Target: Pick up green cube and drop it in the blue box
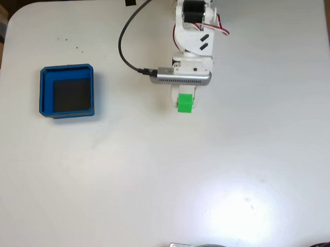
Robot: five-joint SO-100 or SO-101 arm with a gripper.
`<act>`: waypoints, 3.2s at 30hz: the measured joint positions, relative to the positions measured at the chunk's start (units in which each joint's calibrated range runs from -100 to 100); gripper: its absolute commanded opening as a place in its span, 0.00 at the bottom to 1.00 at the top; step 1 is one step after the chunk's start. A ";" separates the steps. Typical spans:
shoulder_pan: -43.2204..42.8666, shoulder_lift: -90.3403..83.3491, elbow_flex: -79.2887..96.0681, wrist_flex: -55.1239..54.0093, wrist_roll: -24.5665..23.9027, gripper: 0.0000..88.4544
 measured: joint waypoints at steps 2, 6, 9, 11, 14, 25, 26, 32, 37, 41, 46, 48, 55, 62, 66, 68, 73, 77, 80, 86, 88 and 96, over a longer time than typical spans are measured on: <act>1.14 -2.67 0.54 0.00 -1.56 0.03; 4.41 -6.10 0.89 0.00 -3.22 0.03; 7.68 -6.43 0.89 0.00 -3.52 0.03; 10.31 -6.43 0.89 0.00 -3.52 0.03; 14.36 -6.43 0.89 0.00 -3.52 0.03; 28.72 -6.43 0.89 0.00 -3.52 0.03; 29.86 -6.43 0.89 0.00 -3.52 0.03; 33.56 -2.34 0.89 0.00 -3.57 0.03; 33.70 6.35 0.89 0.00 -3.57 0.03; 33.77 12.20 0.27 -3.39 -3.57 0.03; 35.12 18.88 0.27 -12.16 -3.57 0.03; 35.83 21.14 0.27 -16.14 -3.52 0.03; 37.82 24.39 0.27 -25.40 -3.52 0.03; 37.82 25.90 0.18 -27.55 -3.52 0.03; 37.82 27.32 0.18 -31.03 -3.52 0.03; 37.82 27.99 0.18 -32.52 -3.52 0.03; 37.82 27.99 0.18 -32.93 -3.42 0.03; 37.82 27.99 0.18 -32.93 -3.42 0.03; 37.82 27.99 0.18 -32.93 -3.42 0.03; 37.82 27.99 0.18 -32.93 -3.42 0.03; 37.82 27.99 0.18 -32.93 -3.42 0.03; 37.82 29.66 0.18 -32.93 -3.42 0.03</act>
